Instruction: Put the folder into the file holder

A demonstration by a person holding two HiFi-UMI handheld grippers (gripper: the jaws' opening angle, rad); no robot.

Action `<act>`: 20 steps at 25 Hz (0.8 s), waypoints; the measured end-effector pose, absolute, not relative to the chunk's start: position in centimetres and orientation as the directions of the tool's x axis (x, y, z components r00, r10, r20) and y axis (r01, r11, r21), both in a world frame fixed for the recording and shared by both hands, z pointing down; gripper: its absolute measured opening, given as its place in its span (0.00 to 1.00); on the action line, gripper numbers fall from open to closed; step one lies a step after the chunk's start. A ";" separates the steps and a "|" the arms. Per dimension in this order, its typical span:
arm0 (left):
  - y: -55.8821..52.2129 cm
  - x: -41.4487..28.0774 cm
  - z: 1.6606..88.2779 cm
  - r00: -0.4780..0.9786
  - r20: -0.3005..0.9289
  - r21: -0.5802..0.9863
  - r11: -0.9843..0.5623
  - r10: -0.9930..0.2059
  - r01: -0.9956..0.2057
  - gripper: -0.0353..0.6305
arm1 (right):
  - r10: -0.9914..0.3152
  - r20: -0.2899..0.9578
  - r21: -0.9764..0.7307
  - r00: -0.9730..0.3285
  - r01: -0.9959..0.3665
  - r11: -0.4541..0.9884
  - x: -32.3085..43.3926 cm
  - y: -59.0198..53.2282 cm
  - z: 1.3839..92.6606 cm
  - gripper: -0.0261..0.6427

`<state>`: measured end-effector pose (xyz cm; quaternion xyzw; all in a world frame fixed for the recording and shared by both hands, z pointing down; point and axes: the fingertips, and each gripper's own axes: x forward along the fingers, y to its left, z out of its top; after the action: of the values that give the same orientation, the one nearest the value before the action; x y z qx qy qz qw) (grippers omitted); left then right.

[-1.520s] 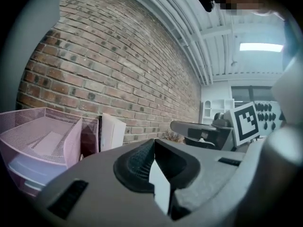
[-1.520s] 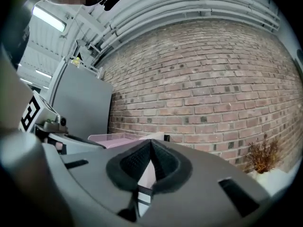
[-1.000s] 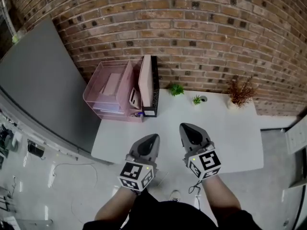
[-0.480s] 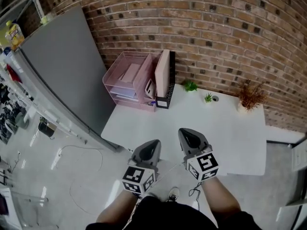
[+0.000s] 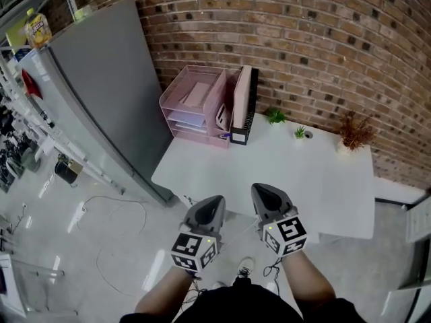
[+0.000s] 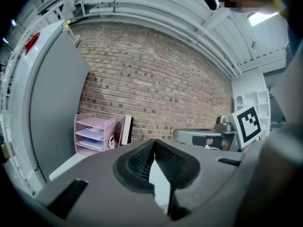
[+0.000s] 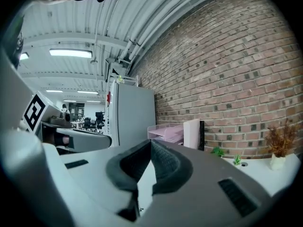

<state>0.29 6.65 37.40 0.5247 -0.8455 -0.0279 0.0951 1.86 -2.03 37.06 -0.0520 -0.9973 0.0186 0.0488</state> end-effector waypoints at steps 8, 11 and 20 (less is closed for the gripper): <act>11.0 3.3 37.2 -0.409 0.116 0.150 0.423 -0.905 -0.894 0.06 | 0.069 0.118 -0.042 -0.991 0.064 0.997 5.3 1.9 37.4 0.04; 12.0 4.4 37.6 -0.394 0.116 0.161 0.408 -0.912 -0.899 0.06 | 0.047 0.123 -0.031 -0.991 0.044 0.999 6.8 2.8 37.4 0.04; 12.6 7.8 38.8 -0.333 0.119 0.186 0.350 -0.936 -0.918 0.06 | -0.044 0.160 -0.041 -0.986 -0.051 0.998 11.4 2.5 38.9 0.04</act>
<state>7.78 12.62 38.78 0.5685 -0.8152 -0.0424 0.1025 11.45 2.54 38.89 0.0238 -0.9963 0.0225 0.0798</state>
